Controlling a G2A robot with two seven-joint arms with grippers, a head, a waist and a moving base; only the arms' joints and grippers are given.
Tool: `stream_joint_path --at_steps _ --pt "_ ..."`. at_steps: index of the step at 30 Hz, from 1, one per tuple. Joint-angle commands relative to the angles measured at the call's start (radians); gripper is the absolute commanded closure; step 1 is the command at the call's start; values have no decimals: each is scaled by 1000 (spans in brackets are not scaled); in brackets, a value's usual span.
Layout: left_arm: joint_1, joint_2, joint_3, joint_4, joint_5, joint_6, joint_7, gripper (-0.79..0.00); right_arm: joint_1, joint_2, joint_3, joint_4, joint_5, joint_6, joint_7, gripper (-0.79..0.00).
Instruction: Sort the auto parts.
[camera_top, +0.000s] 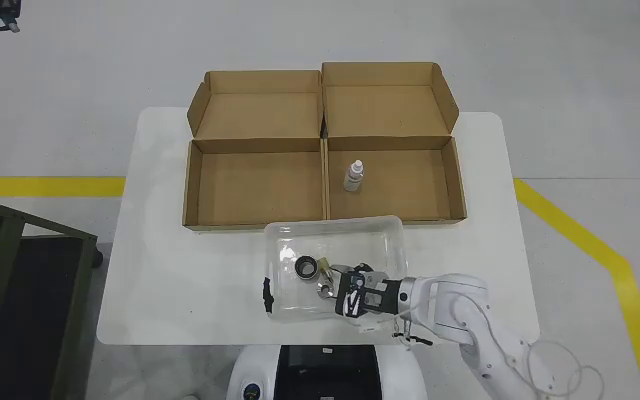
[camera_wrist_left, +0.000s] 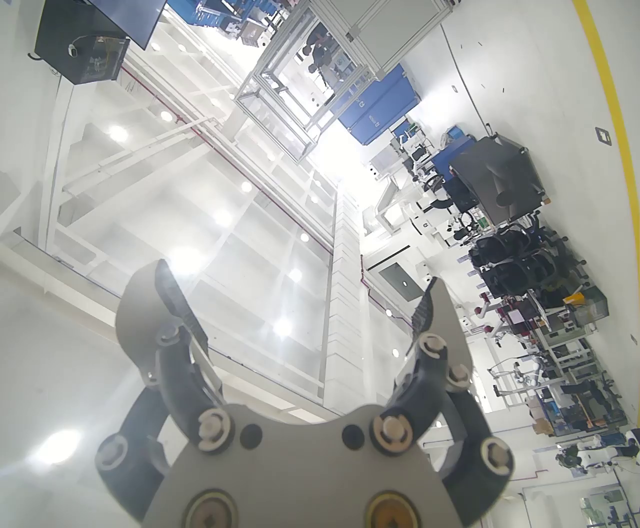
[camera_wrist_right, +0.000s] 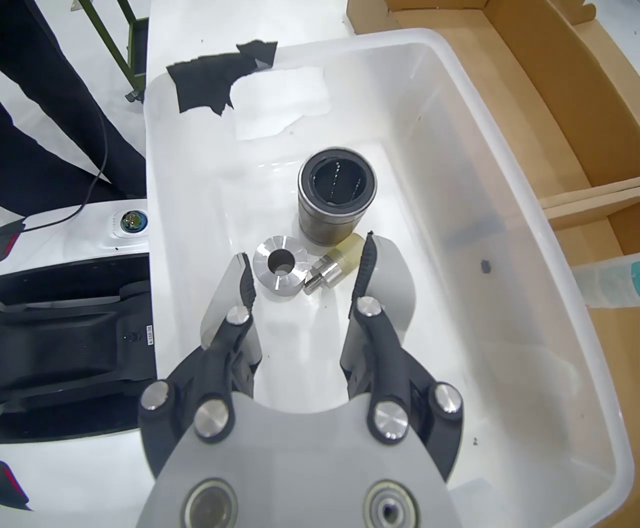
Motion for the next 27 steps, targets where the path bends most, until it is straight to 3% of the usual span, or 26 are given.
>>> stream_joint_path --at_steps 1,7,10,20,27 --pt "0 0 0 0 0 0 0 -785 4 1 1 7 -12 3 -3 -388" --pt "0 0 0 0 0 0 0 -785 18 4 0 37 -37 -4 -4 -397" --pt "0 0 0 0 0 0 0 -785 21 7 -9 39 -30 -34 3 -533" --pt "0 0 0 0 0 0 0 -785 40 2 -50 52 -23 -6 -9 -631" --pt "0 0 0 0 0 0 0 -785 75 -5 -93 82 -21 9 16 -594"
